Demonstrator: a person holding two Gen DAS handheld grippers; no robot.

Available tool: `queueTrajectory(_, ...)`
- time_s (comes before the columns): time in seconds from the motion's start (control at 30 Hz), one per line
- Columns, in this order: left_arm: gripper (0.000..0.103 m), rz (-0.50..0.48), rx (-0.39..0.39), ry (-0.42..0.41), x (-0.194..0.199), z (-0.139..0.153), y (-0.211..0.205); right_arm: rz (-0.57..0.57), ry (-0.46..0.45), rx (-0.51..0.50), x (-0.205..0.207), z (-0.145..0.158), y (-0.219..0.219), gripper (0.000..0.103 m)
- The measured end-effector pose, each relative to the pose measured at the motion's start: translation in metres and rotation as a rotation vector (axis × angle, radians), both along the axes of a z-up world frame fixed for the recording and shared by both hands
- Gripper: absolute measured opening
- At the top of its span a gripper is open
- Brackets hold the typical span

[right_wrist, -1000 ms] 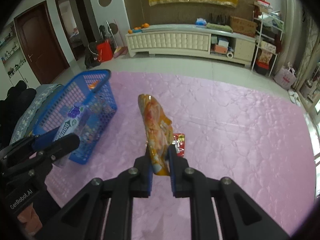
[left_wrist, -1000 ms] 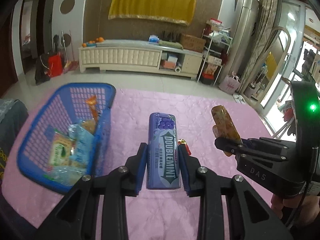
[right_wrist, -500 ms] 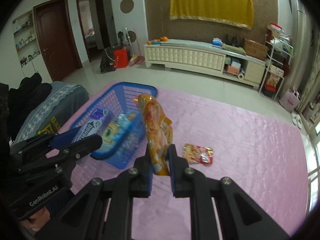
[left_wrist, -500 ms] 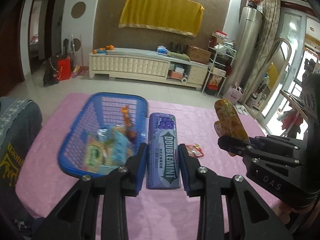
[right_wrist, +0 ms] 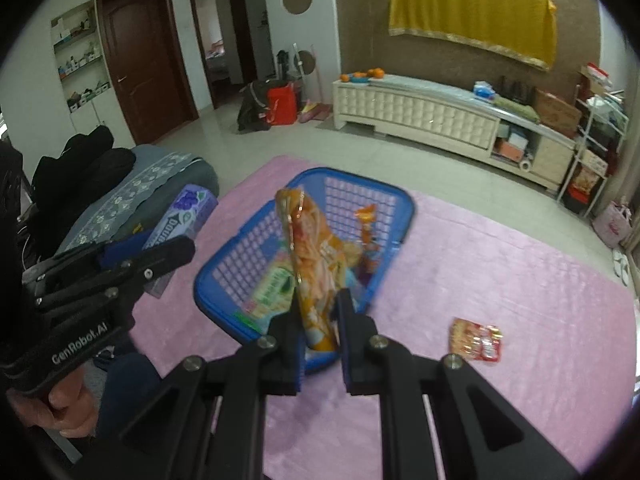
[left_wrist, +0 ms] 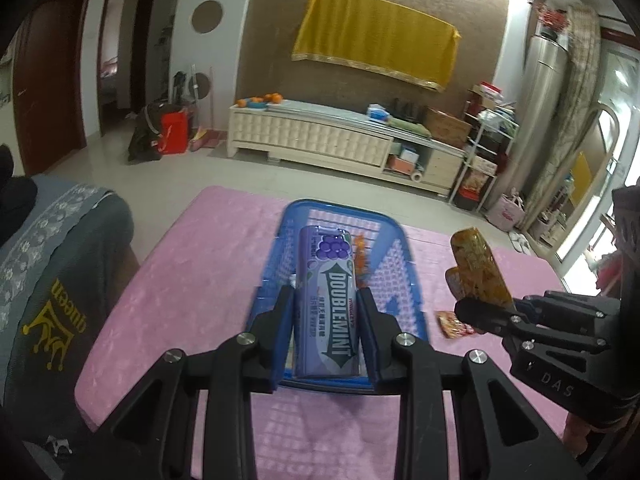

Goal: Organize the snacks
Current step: 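Carry the gum pack and orange snack bag over the blue basket with both tools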

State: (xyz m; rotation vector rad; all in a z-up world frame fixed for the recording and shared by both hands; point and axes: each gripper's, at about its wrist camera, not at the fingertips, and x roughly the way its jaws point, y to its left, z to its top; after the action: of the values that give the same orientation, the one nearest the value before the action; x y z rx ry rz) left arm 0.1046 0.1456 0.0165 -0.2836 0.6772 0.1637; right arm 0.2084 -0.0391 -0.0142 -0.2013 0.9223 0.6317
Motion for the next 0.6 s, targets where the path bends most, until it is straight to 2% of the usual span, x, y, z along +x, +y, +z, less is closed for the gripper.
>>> queueTrajectory(0.17,0.029,0.045,-0.04,0.016,0.0,-0.013,0.03,0.02,0.072,-0.019,0.014,-0.026,0.028,0.018)
queueTrajectory(0.3,0.029,0.041,-0.039,0.029,0.003,-0.021,0.042,0.018,0.137,-0.032,0.026,-0.049,0.046,0.018)
queueTrajectory(0.6,0.029,0.021,-0.064,0.044,0.013,-0.036,0.056,0.019,0.221,-0.089,0.037,-0.085,0.066,0.018)
